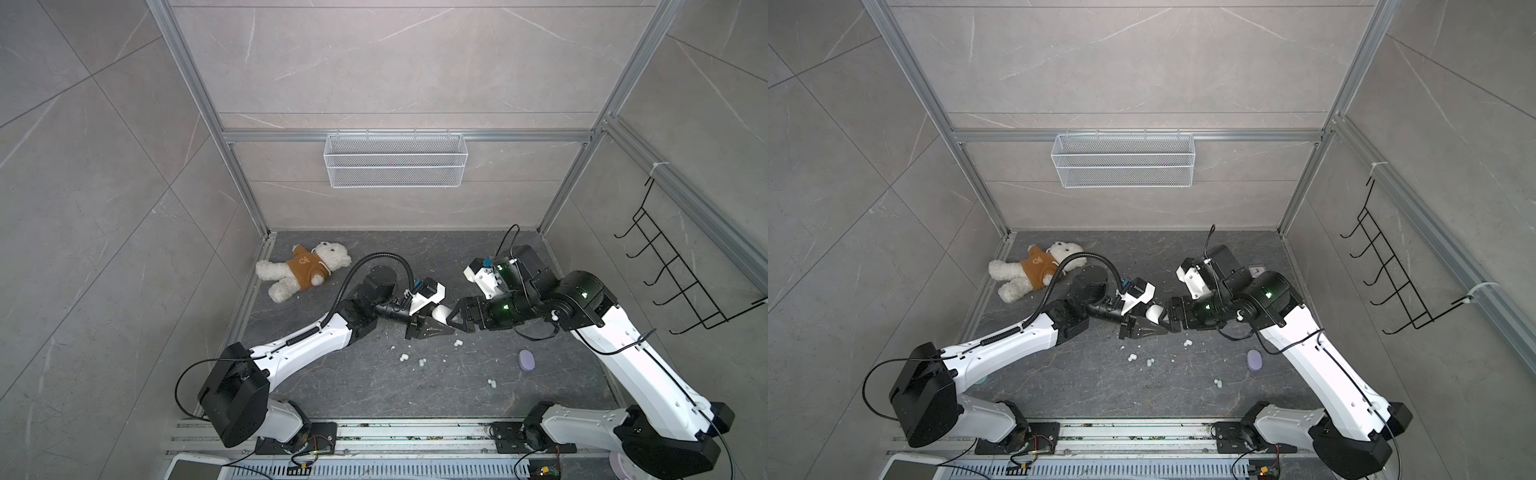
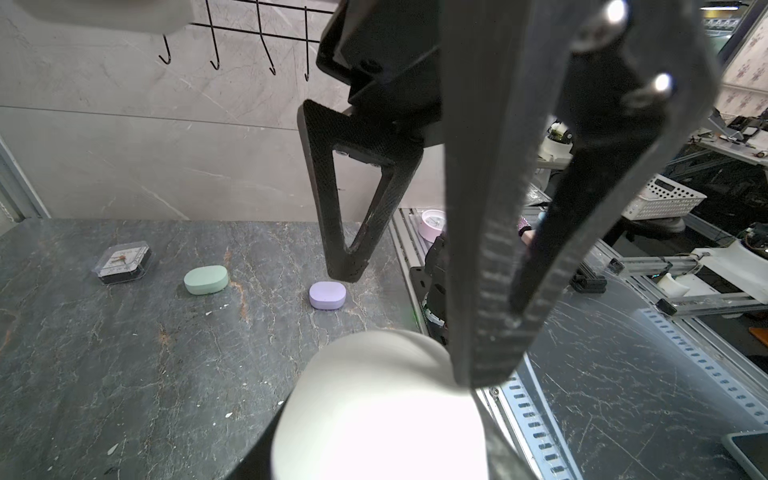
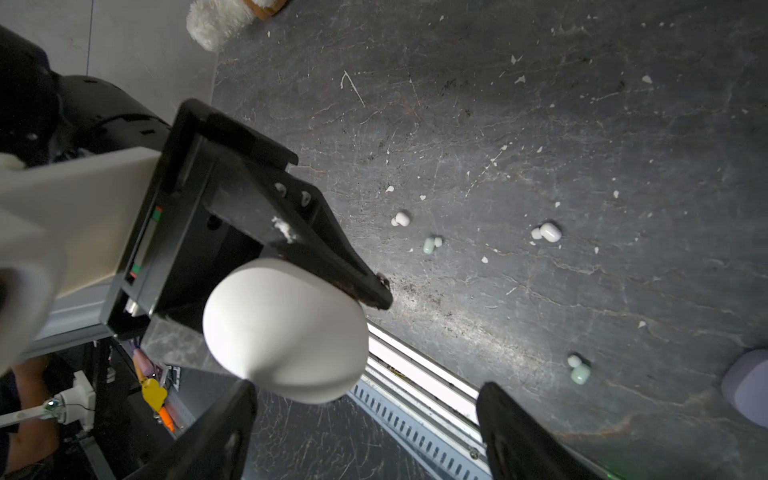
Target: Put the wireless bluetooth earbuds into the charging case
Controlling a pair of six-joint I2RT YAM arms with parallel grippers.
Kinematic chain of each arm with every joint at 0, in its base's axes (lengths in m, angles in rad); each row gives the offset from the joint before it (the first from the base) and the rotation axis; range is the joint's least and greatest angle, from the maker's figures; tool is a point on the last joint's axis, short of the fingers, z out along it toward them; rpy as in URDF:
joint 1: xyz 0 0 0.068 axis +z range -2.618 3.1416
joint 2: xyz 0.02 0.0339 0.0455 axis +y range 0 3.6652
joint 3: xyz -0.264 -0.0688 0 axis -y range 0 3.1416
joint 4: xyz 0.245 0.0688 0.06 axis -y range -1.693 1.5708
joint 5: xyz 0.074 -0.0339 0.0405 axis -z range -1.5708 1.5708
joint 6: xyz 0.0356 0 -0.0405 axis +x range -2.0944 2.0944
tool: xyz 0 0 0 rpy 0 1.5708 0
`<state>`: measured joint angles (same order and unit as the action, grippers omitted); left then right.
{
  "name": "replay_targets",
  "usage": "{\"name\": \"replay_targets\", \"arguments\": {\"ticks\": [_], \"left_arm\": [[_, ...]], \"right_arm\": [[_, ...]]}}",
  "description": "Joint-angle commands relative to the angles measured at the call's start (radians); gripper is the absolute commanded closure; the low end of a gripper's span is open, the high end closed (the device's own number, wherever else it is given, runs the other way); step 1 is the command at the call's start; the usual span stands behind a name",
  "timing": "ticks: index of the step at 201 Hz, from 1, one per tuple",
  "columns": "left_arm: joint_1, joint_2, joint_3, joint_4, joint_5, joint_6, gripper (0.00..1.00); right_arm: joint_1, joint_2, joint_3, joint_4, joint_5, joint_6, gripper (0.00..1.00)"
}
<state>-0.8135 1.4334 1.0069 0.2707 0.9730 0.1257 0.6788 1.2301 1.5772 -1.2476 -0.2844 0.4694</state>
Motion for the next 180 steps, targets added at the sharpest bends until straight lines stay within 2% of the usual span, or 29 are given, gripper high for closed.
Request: {"name": "replay_targets", "arguments": {"ticks": [1, 54, 89, 132, 180], "left_arm": [[0.004, -0.019, 0.009, 0.055, 0.039, -0.028, 0.77], [0.004, -0.023, 0.016, 0.034, 0.042, -0.018, 0.77], [0.004, -0.028, 0.018, 0.030, 0.043, -0.016, 0.77], [0.004, -0.034, 0.018, 0.028, 0.050, -0.018, 0.78], [0.004, -0.047, 0.019, 0.028, 0.059, -0.022, 0.78]], "right_arm": [[0.037, -0.016, -0.018, 0.076, 0.047, -0.077, 0.15], [0.059, 0.005, -0.008, 0.058, 0.121, -0.115, 0.16], [0.060, 0.012, 0.000, 0.016, 0.210, -0.124, 0.17], [0.059, -0.007, 0.037, 0.000, 0.326, -0.098, 0.18], [0.060, 0.001, 0.065, -0.014, 0.375, -0.066, 0.17]]}}
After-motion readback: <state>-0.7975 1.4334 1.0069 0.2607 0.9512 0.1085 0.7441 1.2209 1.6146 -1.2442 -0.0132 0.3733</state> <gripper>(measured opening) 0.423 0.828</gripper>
